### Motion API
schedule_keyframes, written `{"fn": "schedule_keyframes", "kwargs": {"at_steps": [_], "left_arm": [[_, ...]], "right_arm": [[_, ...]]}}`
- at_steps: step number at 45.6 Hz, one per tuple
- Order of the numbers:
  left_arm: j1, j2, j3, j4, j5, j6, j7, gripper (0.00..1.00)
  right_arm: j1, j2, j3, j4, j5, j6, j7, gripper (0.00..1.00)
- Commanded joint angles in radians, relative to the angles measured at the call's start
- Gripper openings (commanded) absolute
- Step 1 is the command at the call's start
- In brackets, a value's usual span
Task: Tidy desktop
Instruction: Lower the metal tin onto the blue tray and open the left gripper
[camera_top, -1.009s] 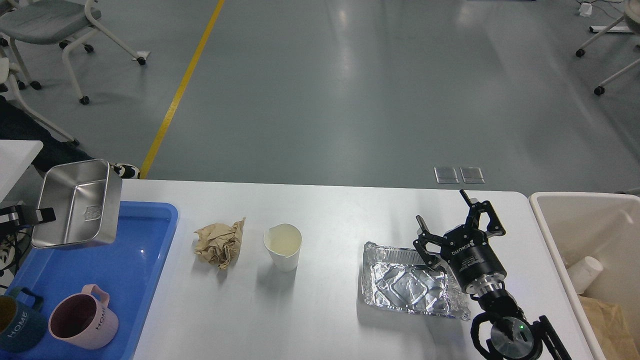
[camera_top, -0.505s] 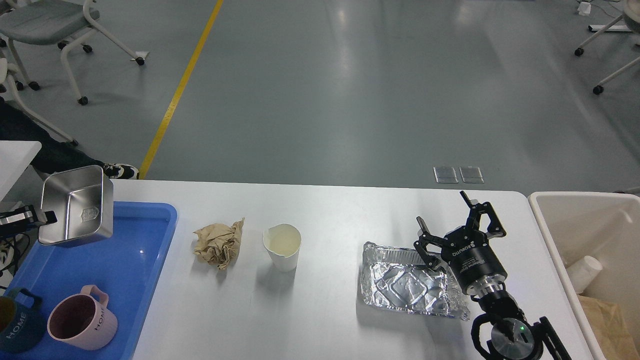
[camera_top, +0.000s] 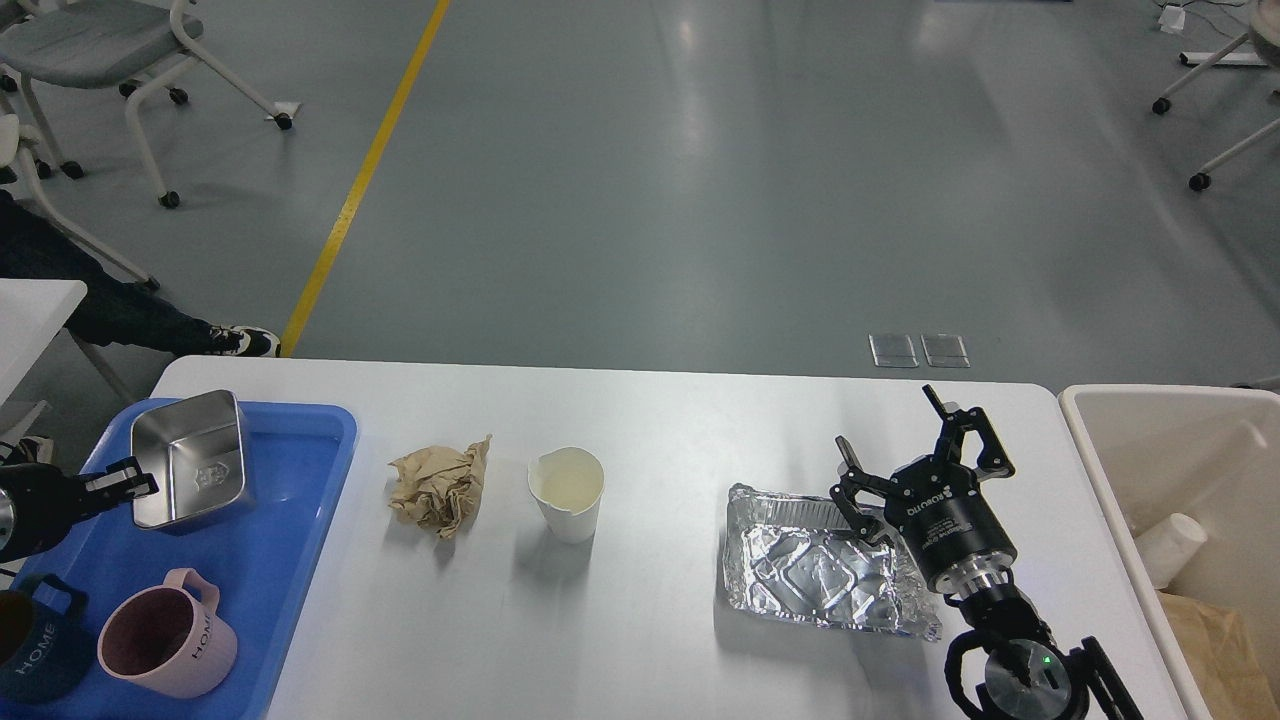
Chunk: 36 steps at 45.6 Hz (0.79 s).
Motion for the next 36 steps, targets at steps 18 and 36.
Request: {"fn": "schedule_keyframes", "kwargs": {"at_steps": [18, 36], "left_arm": [[0.022, -0.178, -0.004, 0.181, -0.012, 0.038, 0.003, 0.1], [0.022, -0.195, -0.013, 0.176, -0.035, 0.061, -0.005, 0.89]], "right_arm": [[-0.009, -0.003, 0.002, 0.001, 0.0, 0.002, 0.0, 1.0], [-0.011, 0.0, 0.0, 0.001, 0.0, 0.002, 0.0, 1.0]]}}
